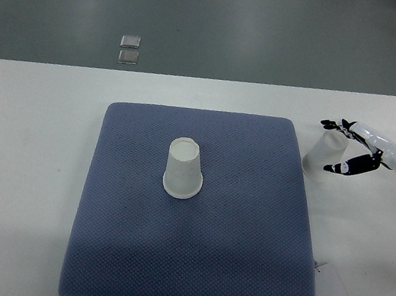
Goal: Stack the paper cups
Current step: 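Lower the right hand around the white paper cup beside the mat, then close the right hand on the cup and lift it up, then carry the held cup over the cup on the mat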
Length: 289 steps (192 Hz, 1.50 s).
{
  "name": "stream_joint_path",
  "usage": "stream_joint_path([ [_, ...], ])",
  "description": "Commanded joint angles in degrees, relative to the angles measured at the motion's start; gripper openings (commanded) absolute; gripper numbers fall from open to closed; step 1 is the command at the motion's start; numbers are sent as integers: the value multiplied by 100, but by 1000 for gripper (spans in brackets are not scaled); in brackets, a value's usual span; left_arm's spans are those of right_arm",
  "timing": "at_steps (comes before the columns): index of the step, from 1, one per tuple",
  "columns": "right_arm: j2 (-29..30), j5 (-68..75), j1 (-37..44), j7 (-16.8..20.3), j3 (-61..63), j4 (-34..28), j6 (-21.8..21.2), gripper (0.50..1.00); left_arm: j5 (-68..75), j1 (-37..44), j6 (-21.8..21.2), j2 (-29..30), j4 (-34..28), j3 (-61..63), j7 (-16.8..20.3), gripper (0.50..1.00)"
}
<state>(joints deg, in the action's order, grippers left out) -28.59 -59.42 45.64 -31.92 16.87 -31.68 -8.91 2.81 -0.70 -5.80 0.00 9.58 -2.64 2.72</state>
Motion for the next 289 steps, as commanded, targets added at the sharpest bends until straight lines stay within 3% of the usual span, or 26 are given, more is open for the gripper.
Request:
stream_joint_path([
  [1, 20, -35, -2, 19, 0, 4, -6, 858, 0, 0, 0, 0, 0, 0, 0, 1000],
  [78, 196, -44, -2, 169, -211, 127, 3, 744, 0, 0, 0, 0, 0, 0, 0, 1000],
  [90, 214, -35, -2, 169, -246, 171, -6, 672, 0, 0, 0, 0, 0, 0, 0, 1000],
  [107, 222, -44, 15, 221, -246, 180, -14, 500, 0, 0, 0, 0, 0, 0, 0, 1000],
  [145, 126, -8, 112, 292, -228, 171, -137, 500, 0, 0, 0, 0, 0, 0, 0, 1000],
  [206, -384, 27, 1281, 292, -202, -172, -665, 500, 0, 0, 0, 0, 0, 0, 0, 1000],
  [253, -577, 27, 2441, 388, -202, -1253, -1227, 500, 0, 0, 0, 0, 0, 0, 0, 1000],
  [289, -498, 18, 3214, 836, -202, -2228, -1561, 500, 0, 0, 0, 0, 0, 0, 0, 1000],
])
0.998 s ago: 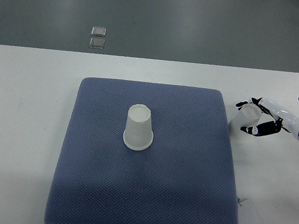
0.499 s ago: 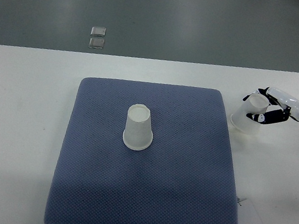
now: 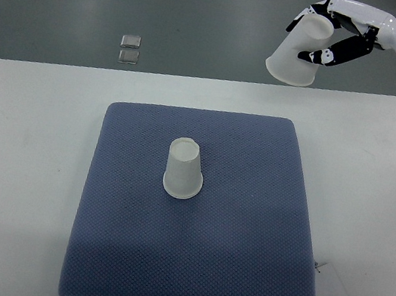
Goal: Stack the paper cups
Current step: 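Carry the held cup over the cup on the mat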
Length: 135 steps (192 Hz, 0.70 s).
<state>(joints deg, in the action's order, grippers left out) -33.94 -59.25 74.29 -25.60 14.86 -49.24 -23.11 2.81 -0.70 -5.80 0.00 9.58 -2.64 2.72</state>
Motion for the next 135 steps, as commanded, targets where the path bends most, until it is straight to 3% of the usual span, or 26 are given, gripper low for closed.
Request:
stream_joint_path([
  [1, 37, 1, 350, 205, -1, -472, -142, 500, 0, 0, 0, 0, 0, 0, 0, 1000],
  [24, 370, -8, 552, 381, -1, -912, -282, 500, 0, 0, 0, 0, 0, 0, 0, 1000],
  [56, 986, -34, 622, 609, -27, -1017, -379, 500, 0, 0, 0, 0, 0, 0, 0, 1000],
  [97, 1214, -61, 534, 855, -132, -1017, -370, 500, 0, 0, 0, 0, 0, 0, 0, 1000],
  [135, 1320, -254, 368, 855, -537, -1017, -309, 500, 0, 0, 0, 0, 0, 0, 0, 1000],
])
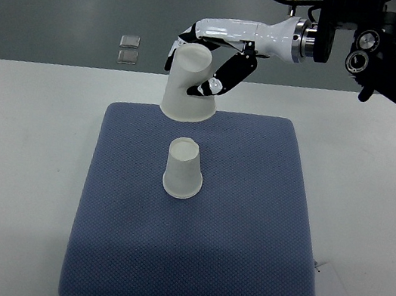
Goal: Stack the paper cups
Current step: 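Carry the held cup over the cup on the mat, then lower the held cup onto the cup on the mat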
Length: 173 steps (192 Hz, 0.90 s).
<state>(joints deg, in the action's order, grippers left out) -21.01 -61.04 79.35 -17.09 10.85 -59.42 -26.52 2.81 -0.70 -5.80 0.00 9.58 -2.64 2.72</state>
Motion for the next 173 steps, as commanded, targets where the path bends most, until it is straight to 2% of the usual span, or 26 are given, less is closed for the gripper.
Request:
stream_joint_path([
  [1, 27, -74, -139, 4, -135, 1, 33, 500, 0, 0, 0, 0, 0, 0, 0, 1000],
  [173, 167, -101, -491, 13, -118, -131, 24, 500, 0, 0, 0, 0, 0, 0, 0, 1000],
])
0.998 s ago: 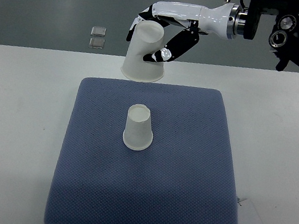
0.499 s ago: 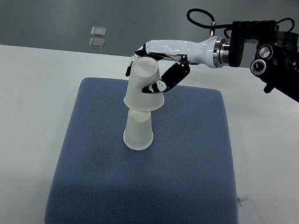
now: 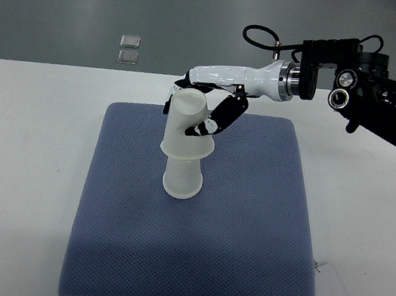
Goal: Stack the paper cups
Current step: 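Lower the held cup onto the cup on the mat, then open the right hand and lift it away from the stack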
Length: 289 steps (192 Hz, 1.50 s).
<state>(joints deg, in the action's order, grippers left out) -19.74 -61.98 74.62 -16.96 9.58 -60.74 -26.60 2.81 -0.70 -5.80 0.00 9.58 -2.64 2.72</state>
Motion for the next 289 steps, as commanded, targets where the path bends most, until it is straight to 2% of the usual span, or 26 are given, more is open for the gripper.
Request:
stream_joint_path([
  [1, 40, -7, -17, 0, 9, 10, 41, 500, 0, 0, 0, 0, 0, 0, 0, 1000],
  [154, 66, -15, -246, 114, 26, 10, 208, 500, 0, 0, 0, 0, 0, 0, 0, 1000],
  [218, 225, -42, -501, 132, 9, 80, 568, 500, 0, 0, 0, 0, 0, 0, 0, 1000],
  [252, 233, -24, -562, 123, 26, 80, 604, 500, 0, 0, 0, 0, 0, 0, 0, 1000],
  [253, 233, -16, -571, 123, 35, 80, 612, 539, 0, 0, 0, 0, 0, 0, 0, 1000],
  [254, 233, -15, -571, 123, 35, 80, 612, 539, 0, 0, 0, 0, 0, 0, 0, 1000],
  [255, 233, -15, -571, 123, 44, 80, 612, 576, 0, 0, 0, 0, 0, 0, 0, 1000],
  [256, 233, -15, -571, 123, 44, 80, 612, 576, 0, 0, 0, 0, 0, 0, 0, 1000],
  [257, 242, -7, -580, 123, 53, 80, 612, 612, 0, 0, 0, 0, 0, 0, 0, 1000],
  [258, 242, -7, -580, 123, 53, 80, 612, 613, 0, 0, 0, 0, 0, 0, 0, 1000],
  [259, 242, 11, -589, 123, 53, 80, 612, 639, 0, 0, 0, 0, 0, 0, 0, 1000],
  [262, 242, 20, -598, 123, 62, 80, 604, 660, 0, 0, 0, 0, 0, 0, 0, 1000],
  [263, 251, 28, -606, 123, 70, 80, 604, 682, 0, 0, 0, 0, 0, 0, 0, 1000],
  [265, 251, 29, -606, 123, 70, 80, 604, 682, 0, 0, 0, 0, 0, 0, 0, 1000],
  [268, 260, 29, -624, 114, 79, 80, 586, 725, 0, 0, 0, 0, 0, 0, 0, 1000],
  [269, 260, 29, -624, 114, 79, 80, 586, 725, 0, 0, 0, 0, 0, 0, 0, 1000],
  [270, 260, 29, -641, 114, 79, 80, 586, 752, 0, 0, 0, 0, 0, 0, 0, 1000],
  [273, 260, 29, -641, 114, 79, 80, 586, 776, 0, 0, 0, 0, 0, 0, 0, 1000],
  [274, 260, 29, -641, 114, 79, 80, 586, 807, 0, 0, 0, 0, 0, 0, 0, 1000],
  [275, 260, 29, -641, 114, 79, 80, 586, 807, 0, 0, 0, 0, 0, 0, 0, 1000],
  [276, 260, 29, -650, 114, 79, 80, 586, 839, 0, 0, 0, 0, 0, 0, 0, 1000],
  [277, 260, 29, -650, 114, 79, 80, 586, 840, 0, 0, 0, 0, 0, 0, 0, 1000],
  [278, 260, 29, -650, 114, 79, 80, 586, 870, 0, 0, 0, 0, 0, 0, 0, 1000],
  [279, 260, 29, -650, 114, 79, 80, 586, 870, 0, 0, 0, 0, 0, 0, 0, 1000],
  [280, 260, 29, -650, 114, 79, 80, 577, 895, 0, 0, 0, 0, 0, 0, 0, 1000],
  [289, 260, 37, -668, 114, 79, 80, 542, 905, 0, 0, 0, 0, 0, 0, 0, 1000],
])
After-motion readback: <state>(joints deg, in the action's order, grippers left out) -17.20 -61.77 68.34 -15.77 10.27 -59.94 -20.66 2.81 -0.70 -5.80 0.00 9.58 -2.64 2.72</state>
